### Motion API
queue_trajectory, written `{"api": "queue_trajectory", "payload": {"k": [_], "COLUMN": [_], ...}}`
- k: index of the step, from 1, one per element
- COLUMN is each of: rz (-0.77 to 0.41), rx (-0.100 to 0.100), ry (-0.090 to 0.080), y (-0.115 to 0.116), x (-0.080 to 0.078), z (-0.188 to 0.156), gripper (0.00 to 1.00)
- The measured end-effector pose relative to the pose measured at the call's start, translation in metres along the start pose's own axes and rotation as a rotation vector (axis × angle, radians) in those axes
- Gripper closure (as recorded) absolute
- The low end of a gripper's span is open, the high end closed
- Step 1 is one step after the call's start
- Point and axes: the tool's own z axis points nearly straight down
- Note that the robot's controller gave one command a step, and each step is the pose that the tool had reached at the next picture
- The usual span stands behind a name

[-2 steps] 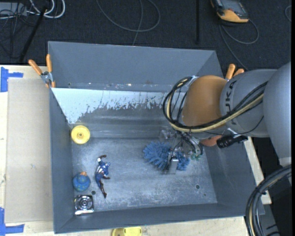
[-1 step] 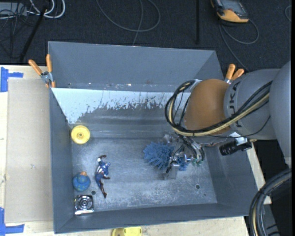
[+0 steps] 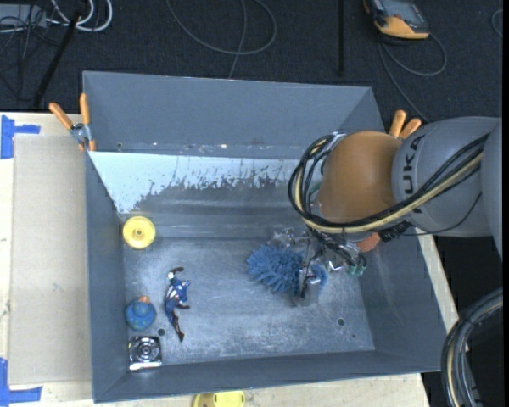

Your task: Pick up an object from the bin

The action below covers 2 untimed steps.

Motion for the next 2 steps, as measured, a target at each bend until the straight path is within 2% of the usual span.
{"api": "queue_trajectory", "payload": {"k": [1, 2], "rz": [0.335, 0.346], "rx": [-0.001, -0.001], "ry": [0.005, 0.004], "y": [0.0054, 0.0064], "x": [0.0087, 0.0097], "z": [-0.0004, -0.0005], "gripper": [1.00, 1.00]}}
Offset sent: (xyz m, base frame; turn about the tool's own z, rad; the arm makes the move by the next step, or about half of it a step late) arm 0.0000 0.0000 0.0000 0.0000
